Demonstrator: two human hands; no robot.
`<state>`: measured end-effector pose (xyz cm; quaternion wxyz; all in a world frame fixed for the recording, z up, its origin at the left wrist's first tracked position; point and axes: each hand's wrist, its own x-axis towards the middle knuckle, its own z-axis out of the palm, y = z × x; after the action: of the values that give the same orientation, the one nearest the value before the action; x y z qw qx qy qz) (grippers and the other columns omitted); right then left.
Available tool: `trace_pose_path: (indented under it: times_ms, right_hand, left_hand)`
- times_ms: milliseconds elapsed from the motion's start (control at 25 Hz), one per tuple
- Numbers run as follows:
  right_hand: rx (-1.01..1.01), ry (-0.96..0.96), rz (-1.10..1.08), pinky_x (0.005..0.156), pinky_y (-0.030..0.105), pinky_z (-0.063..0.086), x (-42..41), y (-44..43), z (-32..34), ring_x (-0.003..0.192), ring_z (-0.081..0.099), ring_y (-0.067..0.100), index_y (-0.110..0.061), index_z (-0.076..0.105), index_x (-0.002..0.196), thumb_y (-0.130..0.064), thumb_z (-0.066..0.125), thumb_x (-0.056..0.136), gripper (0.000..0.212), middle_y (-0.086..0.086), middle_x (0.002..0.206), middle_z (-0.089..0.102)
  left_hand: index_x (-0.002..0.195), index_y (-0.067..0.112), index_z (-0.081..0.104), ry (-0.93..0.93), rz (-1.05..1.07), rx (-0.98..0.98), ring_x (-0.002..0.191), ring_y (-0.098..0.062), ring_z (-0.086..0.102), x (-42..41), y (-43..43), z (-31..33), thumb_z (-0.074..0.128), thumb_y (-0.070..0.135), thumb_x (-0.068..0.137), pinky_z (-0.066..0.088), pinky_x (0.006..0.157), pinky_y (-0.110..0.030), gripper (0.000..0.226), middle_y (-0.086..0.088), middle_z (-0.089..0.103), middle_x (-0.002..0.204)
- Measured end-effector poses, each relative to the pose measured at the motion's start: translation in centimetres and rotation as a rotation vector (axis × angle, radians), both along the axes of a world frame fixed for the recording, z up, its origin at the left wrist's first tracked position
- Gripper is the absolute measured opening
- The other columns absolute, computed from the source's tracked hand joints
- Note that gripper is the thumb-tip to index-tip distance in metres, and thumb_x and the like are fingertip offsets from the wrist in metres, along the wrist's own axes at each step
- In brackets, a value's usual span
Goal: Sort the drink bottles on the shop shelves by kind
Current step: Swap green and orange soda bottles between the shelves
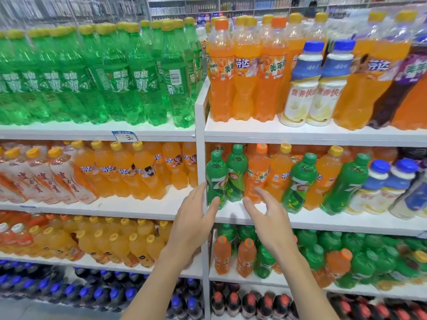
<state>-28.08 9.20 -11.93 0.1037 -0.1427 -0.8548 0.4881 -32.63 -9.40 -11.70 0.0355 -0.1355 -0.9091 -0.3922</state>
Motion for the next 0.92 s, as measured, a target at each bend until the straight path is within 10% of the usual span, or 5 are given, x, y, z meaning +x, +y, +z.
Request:
trace_pose_path:
  times_ms: [160,400,920]
  right_hand:
    - [-0.010,0.015,-0.073,0.109,0.030,0.034,-1.8,-0.2,0.2,0.142,0.039,0.006,-0.035,0.048,0.149,-0.057,0.055,0.098,0.056,-0.016,0.155,0.045]
    - [0.026,0.035,-0.140,0.107,0.029,0.037,-2.4,-0.4,0.6,0.136,0.042,0.002,-0.036,0.050,0.147,-0.059,0.054,0.098,0.054,-0.018,0.153,0.047]
    - [0.042,0.006,-0.201,0.103,0.025,0.033,-1.4,0.3,0.3,0.128,0.039,-0.004,-0.038,0.049,0.146,-0.057,0.055,0.098,0.052,-0.019,0.152,0.047]
  left_hand:
    - [0.149,0.046,0.032,0.031,-0.034,0.133,0.120,0.033,0.028,-3.7,1.0,1.0,0.051,0.043,0.107,0.022,0.096,0.004,0.046,0.044,0.036,0.132]
    - [0.164,0.026,0.010,-0.012,-0.035,0.144,0.155,-0.012,0.019,-7.8,2.6,1.1,0.056,0.050,0.101,0.022,0.120,-0.030,0.082,0.008,0.022,0.169]
    - [0.151,0.026,0.032,0.119,0.098,0.183,0.131,-0.018,0.046,-9.6,6.6,-5.3,0.080,0.028,0.086,0.045,0.103,-0.031,0.081,-0.004,0.048,0.143]
